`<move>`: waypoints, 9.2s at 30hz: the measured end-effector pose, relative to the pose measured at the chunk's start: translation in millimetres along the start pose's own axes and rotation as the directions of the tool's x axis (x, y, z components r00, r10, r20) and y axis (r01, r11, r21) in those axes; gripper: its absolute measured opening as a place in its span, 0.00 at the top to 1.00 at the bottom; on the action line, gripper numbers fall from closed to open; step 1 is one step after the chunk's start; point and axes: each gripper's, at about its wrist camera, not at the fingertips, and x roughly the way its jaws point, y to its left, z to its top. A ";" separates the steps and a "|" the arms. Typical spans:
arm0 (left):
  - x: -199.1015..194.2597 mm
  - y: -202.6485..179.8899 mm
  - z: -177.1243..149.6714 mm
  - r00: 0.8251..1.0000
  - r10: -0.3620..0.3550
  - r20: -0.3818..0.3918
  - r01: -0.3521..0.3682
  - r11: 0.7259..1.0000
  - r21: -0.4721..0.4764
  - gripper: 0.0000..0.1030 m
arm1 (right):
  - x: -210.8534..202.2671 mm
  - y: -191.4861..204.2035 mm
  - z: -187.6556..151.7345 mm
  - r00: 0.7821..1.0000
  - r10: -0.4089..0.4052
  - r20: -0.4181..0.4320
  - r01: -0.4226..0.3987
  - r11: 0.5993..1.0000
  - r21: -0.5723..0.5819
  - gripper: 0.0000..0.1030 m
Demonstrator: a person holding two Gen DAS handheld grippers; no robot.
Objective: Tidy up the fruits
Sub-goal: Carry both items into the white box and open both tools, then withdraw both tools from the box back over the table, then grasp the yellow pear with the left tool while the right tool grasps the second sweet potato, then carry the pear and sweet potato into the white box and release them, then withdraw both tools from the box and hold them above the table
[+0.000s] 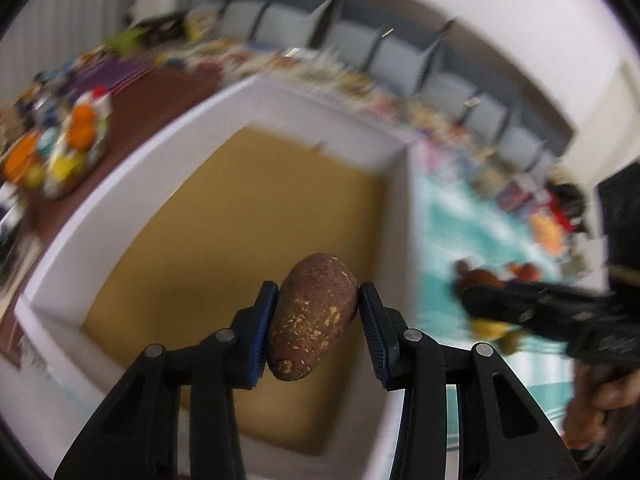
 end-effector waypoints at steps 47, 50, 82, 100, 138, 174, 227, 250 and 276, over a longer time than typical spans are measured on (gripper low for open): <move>-35.5 -191.8 -120.1 0.918 0.172 0.357 -0.297 0.895 0.332 0.17 | -202.3 -194.9 -349.6 0.680 -0.701 0.216 0.614 0.705 0.355 0.04; -66.9 -218.5 -139.8 0.904 0.080 0.421 -0.245 0.902 0.354 0.11 | -212.6 -191.5 -354.2 0.637 -0.729 0.250 0.630 0.680 0.375 0.00; 69.5 -247.5 -258.8 1.000 0.008 -0.004 -0.006 0.910 0.414 0.06 | -158.0 -206.0 -361.8 0.648 -0.744 0.162 0.692 0.664 0.283 0.00; 70.3 -246.3 -259.6 1.000 0.024 -0.003 -0.021 0.903 0.429 0.01 | -149.3 -225.1 -370.1 0.696 -0.711 0.100 0.646 0.680 0.345 0.00; 103.4 -230.8 -127.1 0.898 -0.356 -0.259 0.410 0.890 0.197 0.45 | -150.8 -227.7 -369.6 0.705 -0.703 0.096 0.637 0.687 0.350 0.00; 75.7 -212.4 -188.4 0.998 -0.067 -0.001 0.063 0.929 0.365 0.30 | -165.1 -253.2 -273.8 0.778 -0.602 0.181 0.537 0.786 0.306 0.00; 12.2 25.2 -67.1 0.980 0.179 -0.082 -0.183 0.982 -0.050 0.29 | 55.2 30.1 -58.6 0.987 -0.139 -0.079 0.123 0.976 -0.179 0.60; -70.4 -158.9 -95.0 0.963 -0.121 0.243 0.085 0.985 0.154 0.09 | -176.1 -39.8 -140.4 0.819 -0.414 0.396 0.489 0.866 -0.106 0.03; 84.6 -271.7 -252.4 0.998 -0.055 -0.014 0.055 0.889 0.454 0.02 | -140.2 -229.1 -354.7 0.677 -0.721 0.148 0.642 0.677 0.360 0.00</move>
